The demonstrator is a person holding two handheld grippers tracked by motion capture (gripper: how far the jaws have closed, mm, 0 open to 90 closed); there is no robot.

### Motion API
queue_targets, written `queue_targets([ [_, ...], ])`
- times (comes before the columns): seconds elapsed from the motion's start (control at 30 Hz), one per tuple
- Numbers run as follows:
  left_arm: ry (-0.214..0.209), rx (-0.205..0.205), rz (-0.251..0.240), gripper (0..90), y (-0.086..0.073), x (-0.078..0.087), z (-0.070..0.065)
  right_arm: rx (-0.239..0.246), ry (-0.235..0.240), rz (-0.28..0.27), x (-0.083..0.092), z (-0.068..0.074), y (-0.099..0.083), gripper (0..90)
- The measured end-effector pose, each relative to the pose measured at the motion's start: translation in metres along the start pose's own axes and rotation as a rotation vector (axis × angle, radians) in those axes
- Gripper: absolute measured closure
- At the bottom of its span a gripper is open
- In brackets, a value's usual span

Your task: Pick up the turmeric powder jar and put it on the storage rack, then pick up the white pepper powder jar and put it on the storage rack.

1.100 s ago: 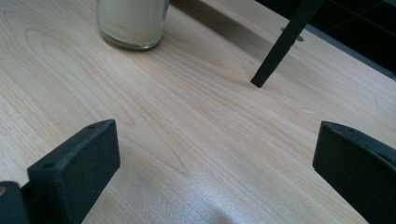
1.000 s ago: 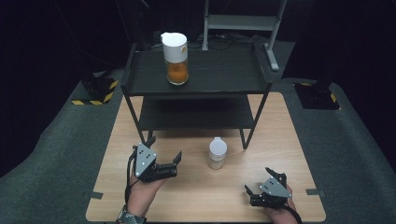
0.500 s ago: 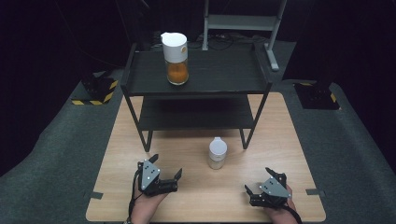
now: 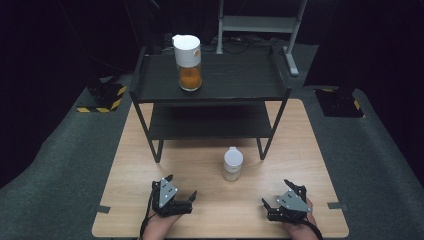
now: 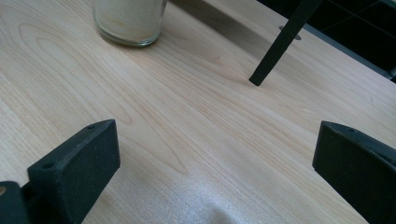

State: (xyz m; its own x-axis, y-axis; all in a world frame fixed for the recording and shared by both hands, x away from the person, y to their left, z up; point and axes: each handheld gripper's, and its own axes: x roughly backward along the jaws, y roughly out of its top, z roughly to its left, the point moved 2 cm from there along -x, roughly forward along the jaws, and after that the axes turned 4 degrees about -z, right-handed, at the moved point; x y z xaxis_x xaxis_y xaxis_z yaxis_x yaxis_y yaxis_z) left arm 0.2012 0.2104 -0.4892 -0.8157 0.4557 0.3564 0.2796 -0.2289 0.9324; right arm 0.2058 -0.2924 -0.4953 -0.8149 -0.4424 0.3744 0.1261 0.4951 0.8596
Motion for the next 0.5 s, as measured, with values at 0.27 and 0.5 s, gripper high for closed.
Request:
queue_targets([
  [0.27,-0.008,-0.076,0.060,0.5,0.003,-0.007,-0.007,0.000,-0.009,-0.002,0.000,0.001,0.000,0.0],
  [0.5,0.007,-0.115,0.099,0.7,0.008,-0.010,-0.015,-0.020,0.012,-0.016,0.002,-0.003,-0.003,0.0],
])
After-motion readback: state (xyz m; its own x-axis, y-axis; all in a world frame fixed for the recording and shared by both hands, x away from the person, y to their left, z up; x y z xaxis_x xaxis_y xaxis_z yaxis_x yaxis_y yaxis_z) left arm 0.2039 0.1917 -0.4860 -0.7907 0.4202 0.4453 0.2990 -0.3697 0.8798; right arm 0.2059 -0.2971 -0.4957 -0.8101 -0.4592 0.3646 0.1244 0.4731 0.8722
